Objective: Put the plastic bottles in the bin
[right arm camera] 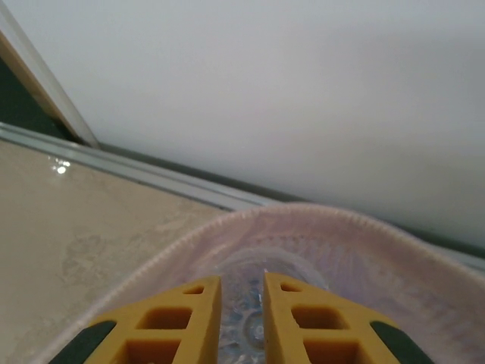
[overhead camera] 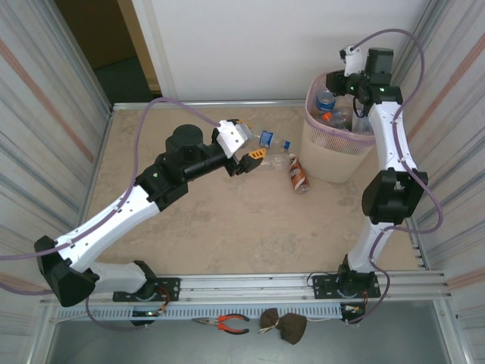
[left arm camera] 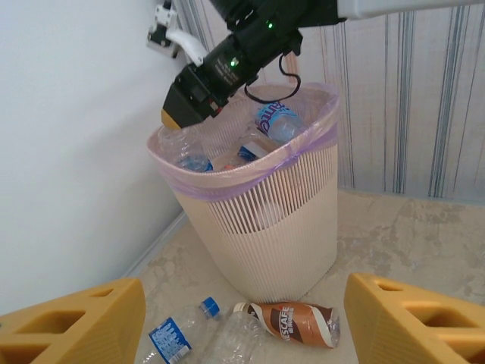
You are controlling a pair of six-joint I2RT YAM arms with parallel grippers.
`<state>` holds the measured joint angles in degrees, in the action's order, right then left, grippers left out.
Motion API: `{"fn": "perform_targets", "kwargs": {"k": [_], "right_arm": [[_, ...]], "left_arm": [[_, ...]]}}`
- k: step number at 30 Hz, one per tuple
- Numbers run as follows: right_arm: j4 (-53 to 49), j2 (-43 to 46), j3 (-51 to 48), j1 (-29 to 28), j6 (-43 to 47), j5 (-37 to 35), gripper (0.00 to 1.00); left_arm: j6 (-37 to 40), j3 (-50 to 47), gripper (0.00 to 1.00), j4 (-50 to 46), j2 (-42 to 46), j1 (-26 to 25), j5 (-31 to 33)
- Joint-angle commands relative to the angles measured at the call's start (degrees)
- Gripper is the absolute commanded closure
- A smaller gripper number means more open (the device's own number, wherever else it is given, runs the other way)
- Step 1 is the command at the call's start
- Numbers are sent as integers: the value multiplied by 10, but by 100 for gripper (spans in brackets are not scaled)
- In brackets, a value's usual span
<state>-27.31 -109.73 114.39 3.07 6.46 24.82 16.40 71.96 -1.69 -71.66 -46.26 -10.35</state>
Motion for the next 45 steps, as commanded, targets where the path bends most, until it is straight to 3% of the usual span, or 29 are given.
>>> {"fn": "perform_targets", "kwargs": {"k": [1,10,16,21,30,45], "right_arm": [[-35,-30,10,1,8,-23,80],[-137,-97,4,4,39,-84,81],[-144,-101,-16,3,41,-93,82],[-167,-97,33,2,40,-108,82],[-164,-17,86,-7,30,-105,74],[-181,109,69,-14,24,-98,70]], "left_arm": [[-6,-6,30,9,18,-1,6],[-7,-7,30,11,10,0,7],[-8,-7,30,10,10,1,6],[-11,-7,30,8,11,1,4],[-8,-19,29,3,17,1,11],[32,-5,30,-56,-38,11,-18]]}}
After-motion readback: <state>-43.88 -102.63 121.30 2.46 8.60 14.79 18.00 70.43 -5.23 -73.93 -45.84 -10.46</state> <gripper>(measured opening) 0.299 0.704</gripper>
